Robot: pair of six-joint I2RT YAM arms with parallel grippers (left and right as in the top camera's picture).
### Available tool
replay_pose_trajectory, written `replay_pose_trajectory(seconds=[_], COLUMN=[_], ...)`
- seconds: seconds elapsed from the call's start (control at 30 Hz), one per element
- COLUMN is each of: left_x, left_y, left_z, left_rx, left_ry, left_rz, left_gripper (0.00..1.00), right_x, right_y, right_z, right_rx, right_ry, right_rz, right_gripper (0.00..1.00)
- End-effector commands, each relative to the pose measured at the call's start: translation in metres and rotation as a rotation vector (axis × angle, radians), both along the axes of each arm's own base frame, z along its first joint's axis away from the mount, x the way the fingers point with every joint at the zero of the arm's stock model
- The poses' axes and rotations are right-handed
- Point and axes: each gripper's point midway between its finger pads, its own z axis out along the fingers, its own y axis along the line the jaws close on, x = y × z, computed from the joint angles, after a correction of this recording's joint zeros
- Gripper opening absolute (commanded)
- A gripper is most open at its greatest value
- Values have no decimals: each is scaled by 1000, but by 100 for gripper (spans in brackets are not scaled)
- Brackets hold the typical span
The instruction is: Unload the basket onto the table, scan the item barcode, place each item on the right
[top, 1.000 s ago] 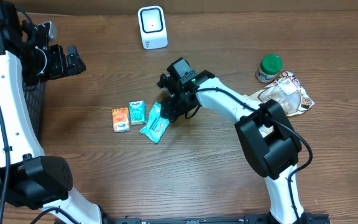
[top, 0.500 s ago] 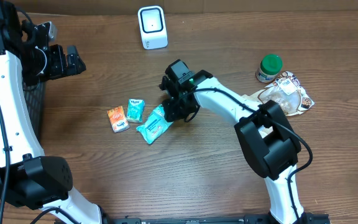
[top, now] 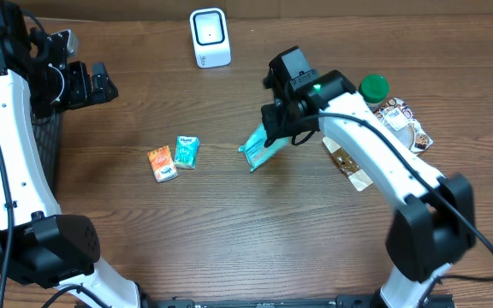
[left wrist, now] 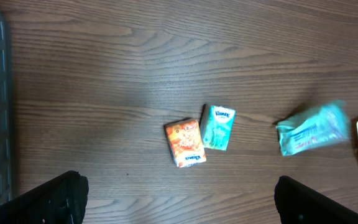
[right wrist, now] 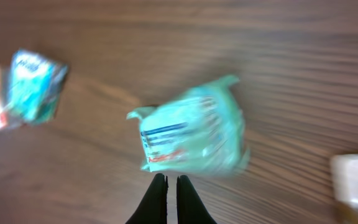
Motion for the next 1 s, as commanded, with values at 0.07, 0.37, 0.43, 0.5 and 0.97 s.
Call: replay_pose_trajectory(seconds=[0.07, 0.37, 0.43, 0.5, 0.97], left_x=[1, 1, 1, 1, 1], left_y=[2, 2, 2, 2, 2], left_z=[3, 3, 3, 3, 3], left_rx=[11, 11, 11, 11, 11], left_ry=[-15, -15, -15, -15, -15], left_rz=[-11, -11, -11, -11, -11], left_gripper=[99, 100, 100, 100, 100], right_x=[13, 1, -4, -7, -9], right_y=[-39, -4, 7, 17, 58], right_z=[17, 6, -3, -13, -101], right_rx=[-313, -275, -262, -277, -507], right_ry=[-196, -163, -138, -127, -181], right_rz=[-212, -44, 15, 51, 157], right_gripper=[4, 21, 28, 36, 44])
